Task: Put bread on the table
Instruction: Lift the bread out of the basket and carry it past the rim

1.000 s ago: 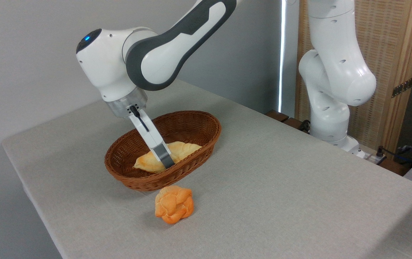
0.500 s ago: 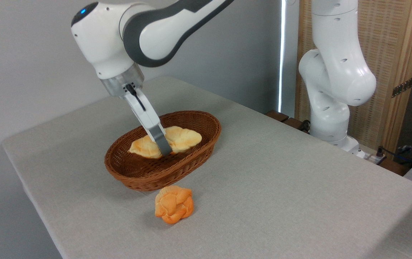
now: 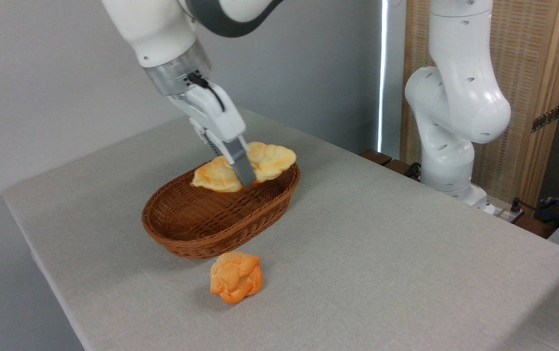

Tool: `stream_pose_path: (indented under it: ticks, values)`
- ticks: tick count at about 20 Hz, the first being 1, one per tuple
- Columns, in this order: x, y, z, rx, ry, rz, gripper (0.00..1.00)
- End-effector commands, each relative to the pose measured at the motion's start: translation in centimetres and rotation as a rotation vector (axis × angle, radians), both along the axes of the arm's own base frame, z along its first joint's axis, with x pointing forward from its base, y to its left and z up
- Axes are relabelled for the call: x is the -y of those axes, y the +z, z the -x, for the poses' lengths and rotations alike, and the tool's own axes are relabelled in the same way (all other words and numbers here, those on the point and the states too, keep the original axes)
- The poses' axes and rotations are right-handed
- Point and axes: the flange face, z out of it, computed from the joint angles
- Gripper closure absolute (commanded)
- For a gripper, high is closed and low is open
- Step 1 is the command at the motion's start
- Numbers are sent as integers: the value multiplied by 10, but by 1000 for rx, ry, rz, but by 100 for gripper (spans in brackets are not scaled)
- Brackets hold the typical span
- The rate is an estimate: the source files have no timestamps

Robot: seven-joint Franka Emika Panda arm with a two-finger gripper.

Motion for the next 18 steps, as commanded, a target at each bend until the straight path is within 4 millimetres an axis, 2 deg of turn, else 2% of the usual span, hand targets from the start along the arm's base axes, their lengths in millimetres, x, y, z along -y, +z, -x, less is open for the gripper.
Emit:
stream_pose_path:
  ticks: [1, 2, 3, 4, 7, 10, 18]
  values:
    - [-42, -2, 0, -37, 64, -34, 58]
    - [-50, -2, -1, -39, 75, -44, 54]
    - [-57, -3, -1, -40, 87, -48, 37]
    - [-64, -4, -2, -42, 102, -51, 1]
    - [-82, -4, -1, -58, 131, -64, 0]
    - [-82, -11, 1, -73, 131, -67, 0]
    - [-82, -11, 1, -73, 129, -68, 0]
